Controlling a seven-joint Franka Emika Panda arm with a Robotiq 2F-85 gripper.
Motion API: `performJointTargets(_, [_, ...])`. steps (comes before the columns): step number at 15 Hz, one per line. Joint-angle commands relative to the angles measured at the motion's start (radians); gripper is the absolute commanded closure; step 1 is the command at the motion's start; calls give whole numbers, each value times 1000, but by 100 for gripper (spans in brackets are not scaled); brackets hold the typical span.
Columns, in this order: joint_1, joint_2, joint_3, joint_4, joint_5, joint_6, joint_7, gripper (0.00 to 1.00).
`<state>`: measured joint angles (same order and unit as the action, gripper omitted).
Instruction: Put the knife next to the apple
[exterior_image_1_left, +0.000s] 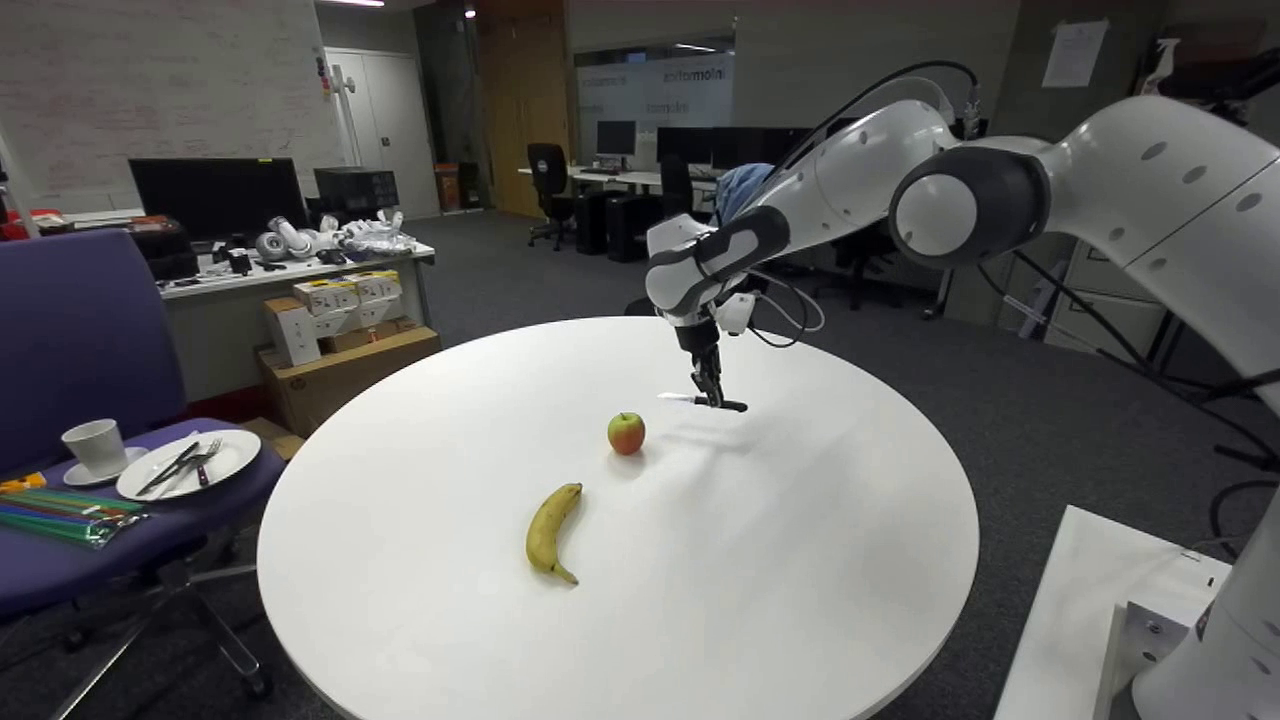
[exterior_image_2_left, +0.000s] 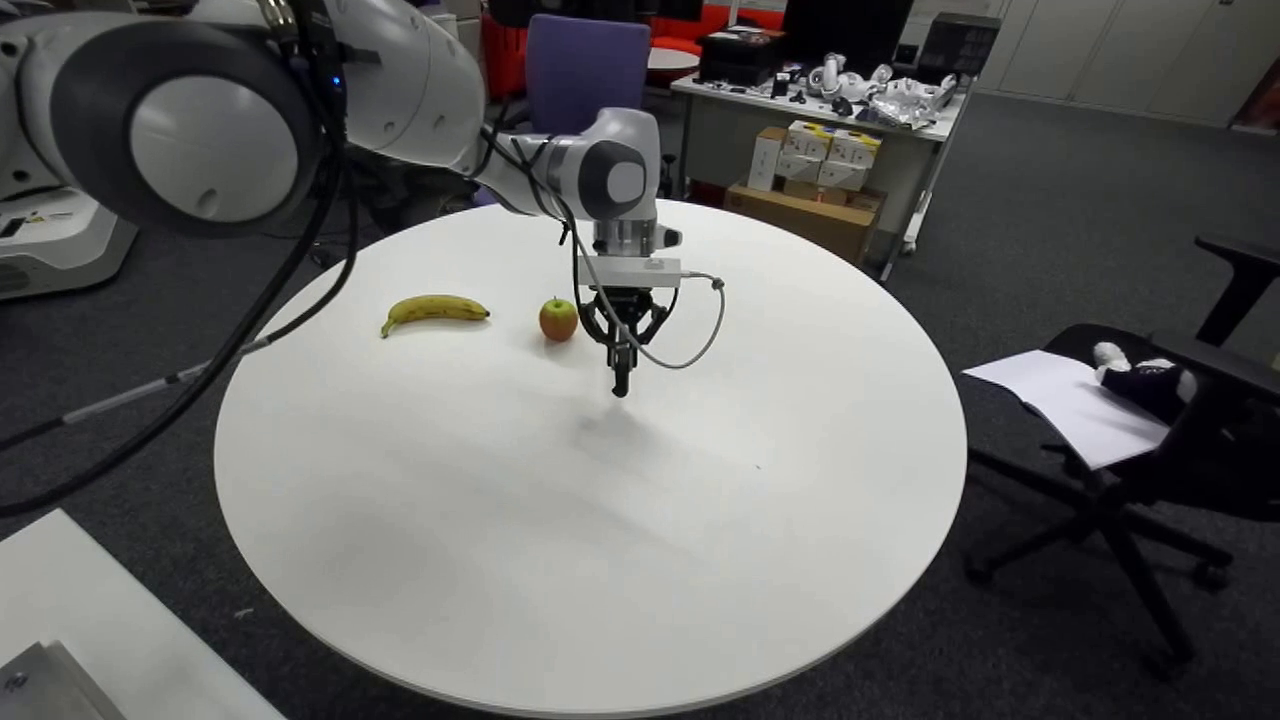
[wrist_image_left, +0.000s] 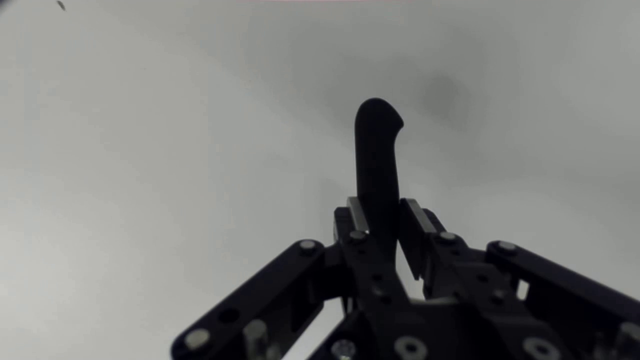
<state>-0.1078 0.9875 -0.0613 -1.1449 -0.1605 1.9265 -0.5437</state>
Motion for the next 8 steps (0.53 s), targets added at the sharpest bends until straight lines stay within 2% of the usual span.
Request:
performJointTargets(1, [2, -146, 2, -230, -70, 77, 8, 92])
performJointTargets(8, [9, -310, 18, -494, -141, 208, 14, 92])
